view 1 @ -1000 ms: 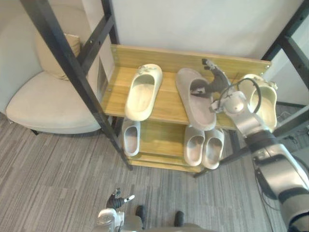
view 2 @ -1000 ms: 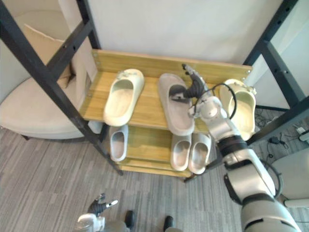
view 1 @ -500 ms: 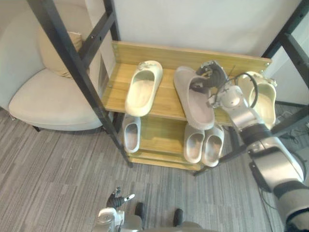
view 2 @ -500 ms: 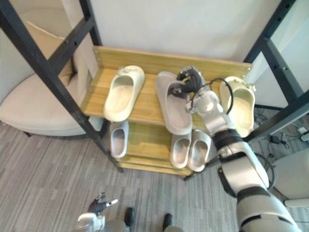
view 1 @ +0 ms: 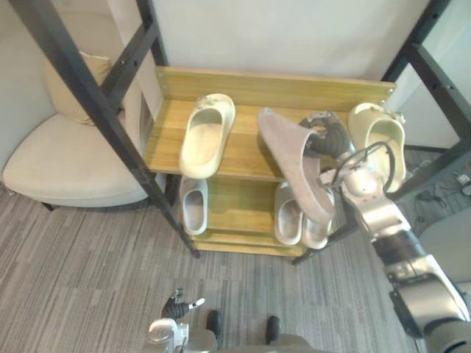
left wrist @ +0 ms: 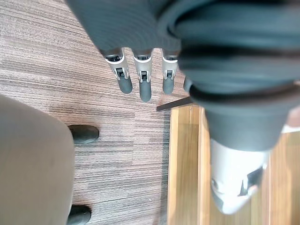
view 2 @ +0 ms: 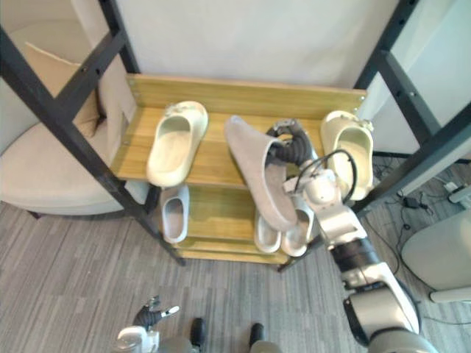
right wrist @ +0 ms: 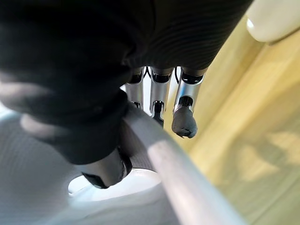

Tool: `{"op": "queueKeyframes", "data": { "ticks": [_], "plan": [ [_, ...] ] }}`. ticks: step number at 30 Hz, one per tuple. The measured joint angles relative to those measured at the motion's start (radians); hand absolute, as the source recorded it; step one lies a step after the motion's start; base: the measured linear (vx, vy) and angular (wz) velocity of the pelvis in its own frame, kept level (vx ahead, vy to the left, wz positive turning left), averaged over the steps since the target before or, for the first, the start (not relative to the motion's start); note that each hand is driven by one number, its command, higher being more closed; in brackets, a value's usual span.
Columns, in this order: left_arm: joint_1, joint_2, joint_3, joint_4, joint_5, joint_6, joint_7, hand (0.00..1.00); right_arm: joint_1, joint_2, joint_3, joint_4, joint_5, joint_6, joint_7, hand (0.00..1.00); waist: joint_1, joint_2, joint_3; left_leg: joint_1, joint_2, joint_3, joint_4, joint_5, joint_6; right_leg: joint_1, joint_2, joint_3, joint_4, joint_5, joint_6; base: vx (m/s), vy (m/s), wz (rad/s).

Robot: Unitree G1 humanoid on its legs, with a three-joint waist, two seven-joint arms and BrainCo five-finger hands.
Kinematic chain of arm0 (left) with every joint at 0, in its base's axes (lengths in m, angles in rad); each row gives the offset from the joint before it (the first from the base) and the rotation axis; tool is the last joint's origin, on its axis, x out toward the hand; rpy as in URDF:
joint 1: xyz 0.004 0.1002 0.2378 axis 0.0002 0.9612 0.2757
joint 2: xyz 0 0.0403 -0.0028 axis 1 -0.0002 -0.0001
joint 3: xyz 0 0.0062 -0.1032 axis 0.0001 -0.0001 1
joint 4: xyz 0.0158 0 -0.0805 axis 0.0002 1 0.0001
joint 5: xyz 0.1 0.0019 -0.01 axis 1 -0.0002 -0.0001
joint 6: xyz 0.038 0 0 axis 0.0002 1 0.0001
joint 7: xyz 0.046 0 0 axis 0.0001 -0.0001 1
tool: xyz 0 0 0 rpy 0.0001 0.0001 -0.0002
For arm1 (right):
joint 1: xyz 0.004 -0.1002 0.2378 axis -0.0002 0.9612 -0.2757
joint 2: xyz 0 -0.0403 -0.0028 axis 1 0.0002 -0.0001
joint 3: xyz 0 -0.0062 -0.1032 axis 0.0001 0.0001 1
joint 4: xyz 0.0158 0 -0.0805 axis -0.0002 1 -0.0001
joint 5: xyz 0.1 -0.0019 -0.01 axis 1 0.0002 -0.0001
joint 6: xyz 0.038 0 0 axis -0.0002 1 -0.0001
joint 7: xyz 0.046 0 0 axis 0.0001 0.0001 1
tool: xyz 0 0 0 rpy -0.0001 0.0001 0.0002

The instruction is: Organize the slippers on the shoe rack

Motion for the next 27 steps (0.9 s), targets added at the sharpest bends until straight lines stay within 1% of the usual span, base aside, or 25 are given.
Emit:
{"op": "queueKeyframes", "data": {
  "ticks": [3, 6, 7, 9, 10, 13, 15, 16, 17, 21, 22, 24, 26, 27],
  "plan": [
    [0.001, 0.0, 0.0, 0.003, 0.016, 0.0, -0.003, 0.0, 0.06, 0.005, -0.046, -0.098, 0.02, -0.026, 0.014, 1.0, -0.004, 0.0, -0.008, 0.002, 0.0, 0.004, 0.001, 0.0, 0.0, 0.0, 0.0, 0.007, -0.001, -0.001, 0.001, -0.04, -0.014, -0.07],
    [0.005, 0.0, -0.001, 0.021, 0.017, 0.001, -0.004, 0.0, 0.14, 0.022, -0.078, -0.199, 0.053, -0.052, 0.032, 1.0, -0.012, -0.001, -0.035, 0.002, 0.0, 0.005, 0.002, 0.0, 0.0, 0.001, 0.0, 0.008, -0.002, -0.002, 0.002, -0.04, -0.018, -0.01],
    [0.008, 0.0, -0.001, 0.025, 0.018, 0.001, -0.005, 0.0, 0.17, 0.038, -0.078, -0.229, 0.077, -0.062, 0.051, 1.0, -0.017, -0.001, -0.045, 0.003, 0.0, 0.005, 0.003, 0.0, 0.0, 0.002, 0.0, 0.008, -0.002, -0.002, 0.003, -0.03, -0.014, 0.01],
    [0.008, 0.0, -0.001, 0.036, 0.018, 0.0, -0.005, 0.0, 0.229, 0.064, -0.078, -0.283, 0.089, -0.072, 0.074, 1.0, -0.019, -0.001, -0.056, 0.004, 0.0, 0.005, 0.004, 0.0, 0.0, 0.005, 0.0, 0.008, -0.003, -0.003, 0.003, -0.04, -0.014, 0.01],
    [0.008, 0.0, -0.001, 0.039, 0.02, 0.0, -0.006, 0.0, 0.277, 0.088, -0.076, -0.317, 0.107, -0.075, 0.101, 1.0, -0.021, -0.001, -0.059, 0.01, -0.001, 0.004, 0.006, -0.001, -0.001, 0.014, -0.001, 0.008, -0.005, -0.003, 0.003, -0.05, -0.01, 0.02],
    [0.009, 0.0, -0.002, 0.04, 0.036, 0.0, -0.007, 0.0, 0.342, 0.114, -0.071, -0.342, 0.117, -0.08, 0.135, 1.0, -0.021, -0.003, -0.069, 0.009, -0.001, 0.004, 0.012, -0.003, -0.004, 0.014, -0.002, 0.009, -0.016, -0.002, 0.003, -0.05, -0.009, 0.01],
    [0.009, 0.0, -0.002, 0.045, 0.036, -0.001, -0.008, 0.0, 0.376, 0.115, -0.066, -0.357, 0.125, -0.084, 0.158, 1.0, -0.021, -0.001, -0.071, 0.007, -0.001, 0.004, 0.014, -0.004, -0.004, 0.014, -0.002, 0.009, -0.019, -0.002, 0.003, -0.04, -0.012, 0.0],
    [0.009, -0.001, -0.003, 0.052, 0.039, -0.002, -0.014, 0.0, 0.403, 0.115, -0.058, -0.357, 0.134, -0.084, 0.182, 1.0, -0.022, 0.003, -0.078, 0.005, -0.001, 0.005, 0.014, -0.004, -0.004, 0.013, -0.001, 0.009, -0.021, -0.002, 0.003, 0.0, 0.0, 0.0],
    [0.009, -0.001, -0.003, 0.053, 0.04, -0.002, -0.016, 0.0, 0.408, 0.114, -0.054, -0.356, 0.134, -0.084, 0.184, 1.0, -0.023, 0.004, -0.08, 0.004, -0.001, 0.005, 0.014, -0.004, -0.004, 0.013, -0.001, 0.009, -0.021, -0.002, 0.003, 0.0, 0.0, 0.0],
    [0.009, 0.0, -0.014, 0.059, 0.056, -0.003, -0.024, 0.0, 0.454, 0.11, 0.037, -0.345, 0.132, -0.084, 0.225, 1.0, -0.024, 0.011, -0.092, 0.002, 0.002, 0.005, 0.014, -0.005, -0.006, 0.014, 0.002, 0.008, -0.03, 0.001, 0.003, 0.0, 0.0, 0.0],
    [0.009, 0.0, -0.016, 0.059, 0.056, -0.005, -0.024, 0.0, 0.456, 0.108, 0.07, -0.329, 0.129, -0.084, 0.242, 1.0, -0.024, 0.012, -0.092, 0.0, 0.002, 0.004, 0.015, -0.005, -0.006, 0.015, 0.002, 0.007, -0.033, 0.003, 0.003, 0.0, 0.0, 0.0],
    [0.009, 0.0, -0.023, 0.059, 0.056, -0.012, -0.024, 0.0, 0.454, 0.093, 0.113, -0.293, 0.119, -0.085, 0.25, 1.0, -0.021, 0.018, -0.088, -0.007, 0.002, 0.001, 0.022, -0.008, -0.005, 0.009, 0.002, 0.003, -0.025, 0.002, 0.004, -0.01, -0.009, 0.05],
    [0.001, 0.0, -0.033, 0.058, 0.056, -0.021, -0.025, 0.0, 0.427, 0.046, 0.171, -0.245, 0.11, -0.086, 0.251, 1.0, -0.019, 0.028, -0.077, -0.072, -0.002, -0.006, 0.092, -0.032, -0.001, -0.046, -0.01, -0.008, 0.047, -0.021, 0.0, -0.06, 0.01, 0.18],
    [-0.026, -0.002, -0.043, 0.057, 0.055, -0.023, -0.025, 0.0, 0.37, -0.003, 0.212, -0.205, 0.094, -0.086, 0.249, 1.0, -0.02, 0.048, -0.031, -0.159, -0.006, -0.022, 0.212, -0.071, 0.004, -0.108, -0.022, -0.021, 0.14, -0.049, -0.001, -0.12, 0.019, 0.29]
  ]
}}
